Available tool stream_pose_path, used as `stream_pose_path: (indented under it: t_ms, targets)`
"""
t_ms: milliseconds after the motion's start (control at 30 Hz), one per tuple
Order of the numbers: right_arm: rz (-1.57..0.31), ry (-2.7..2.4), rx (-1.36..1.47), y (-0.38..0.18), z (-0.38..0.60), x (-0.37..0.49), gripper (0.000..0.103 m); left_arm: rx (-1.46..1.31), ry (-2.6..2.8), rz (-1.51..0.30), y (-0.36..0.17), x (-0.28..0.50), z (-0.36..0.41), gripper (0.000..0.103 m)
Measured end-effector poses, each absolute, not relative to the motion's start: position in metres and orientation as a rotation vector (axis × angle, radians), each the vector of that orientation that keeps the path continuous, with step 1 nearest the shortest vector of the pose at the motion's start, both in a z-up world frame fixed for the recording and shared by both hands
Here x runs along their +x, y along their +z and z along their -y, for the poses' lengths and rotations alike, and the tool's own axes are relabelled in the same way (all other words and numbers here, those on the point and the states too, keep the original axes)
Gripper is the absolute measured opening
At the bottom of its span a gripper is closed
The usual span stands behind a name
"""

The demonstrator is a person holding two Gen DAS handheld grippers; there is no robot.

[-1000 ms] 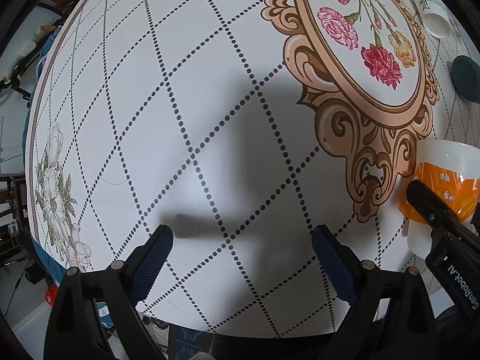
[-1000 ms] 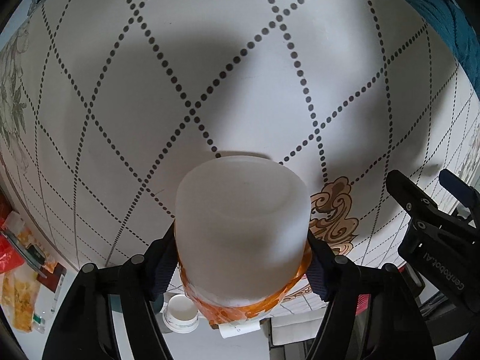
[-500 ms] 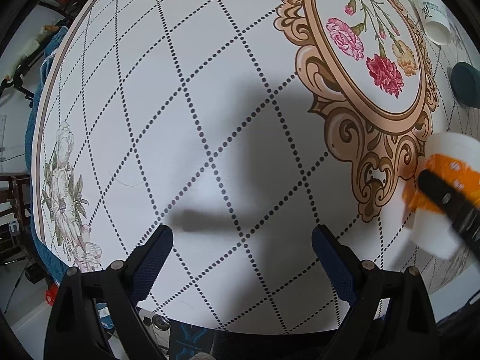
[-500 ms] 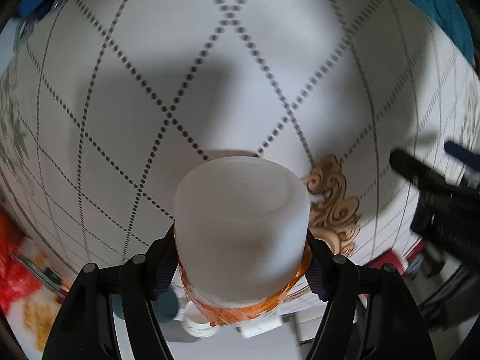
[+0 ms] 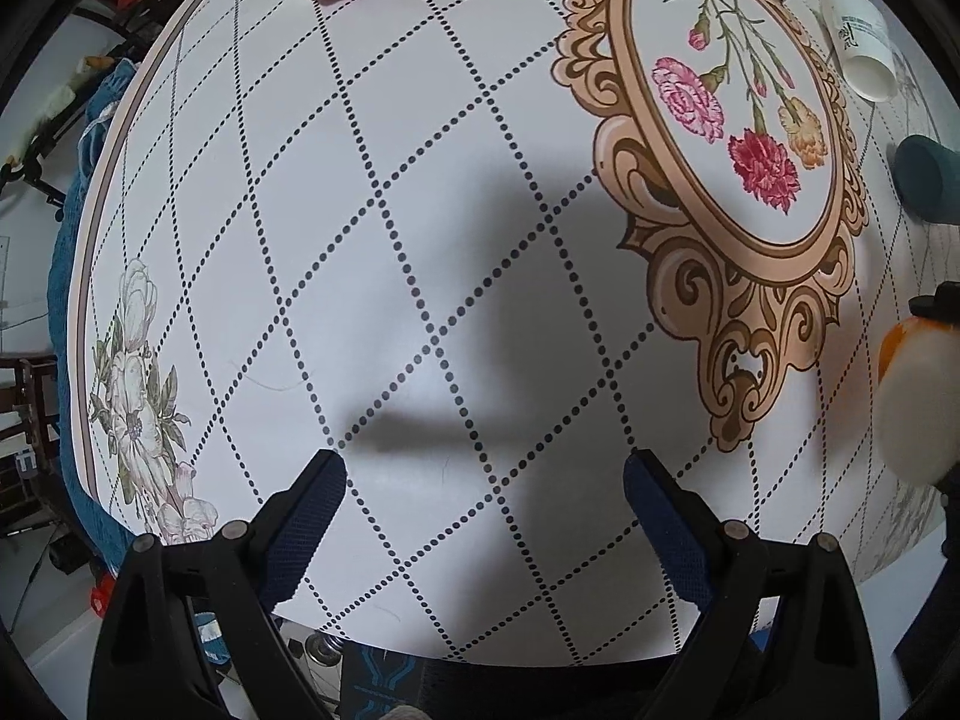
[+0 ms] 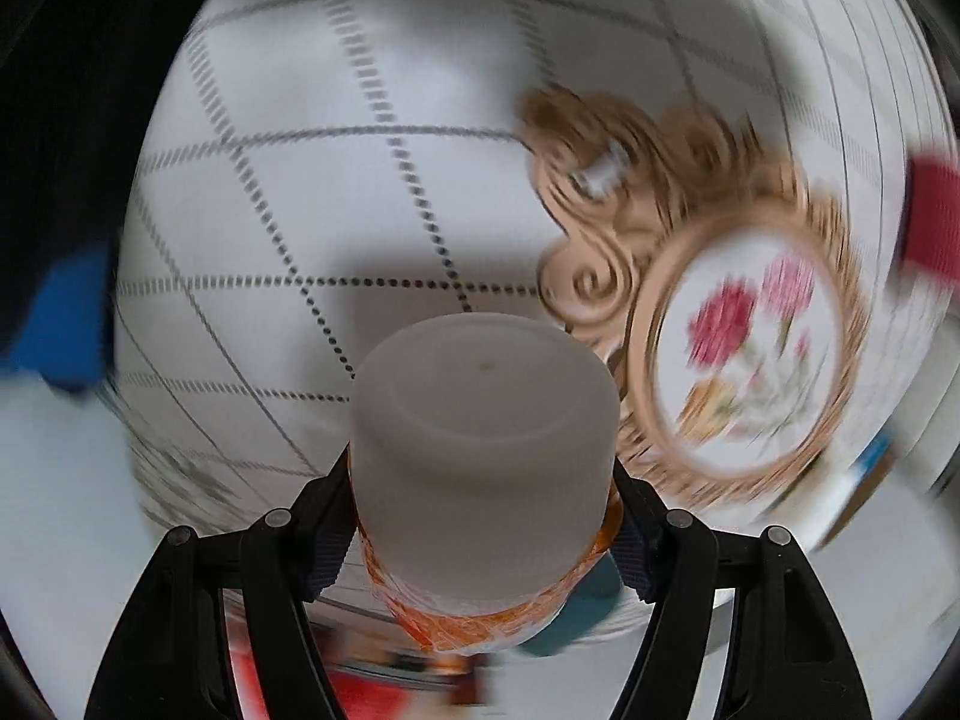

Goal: Flip cup upside down
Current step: 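Lower the inverted cup onto the medallion edge with the right tool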

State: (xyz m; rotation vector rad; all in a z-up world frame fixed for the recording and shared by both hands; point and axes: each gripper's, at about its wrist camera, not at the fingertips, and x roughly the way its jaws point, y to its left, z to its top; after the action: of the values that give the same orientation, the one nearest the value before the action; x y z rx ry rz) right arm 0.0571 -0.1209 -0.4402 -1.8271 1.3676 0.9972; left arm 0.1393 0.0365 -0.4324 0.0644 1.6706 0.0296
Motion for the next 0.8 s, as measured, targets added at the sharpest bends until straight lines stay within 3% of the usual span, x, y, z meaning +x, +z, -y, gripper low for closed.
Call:
stream_pose_path:
  t_ms: [100,333,800]
  targets:
    - [-1.583,0.909,-1.575,-0.442,0.123,0.085,0.073,0.072,0.022,-1.668,-0.430,0.143,-0.033,0.095]
    - [-1.851,0.719,-1.115,-0.448,0.128,0.135,0.073,0.087,0.010,-1.664,-0.427,0.147,-0.024,0.095]
    - [-2.040,0.486,-0.587,-0.464,0.167,0.185,0.073,0.109,-0.002,-1.653,-0.424,0.143,0.007,0.095]
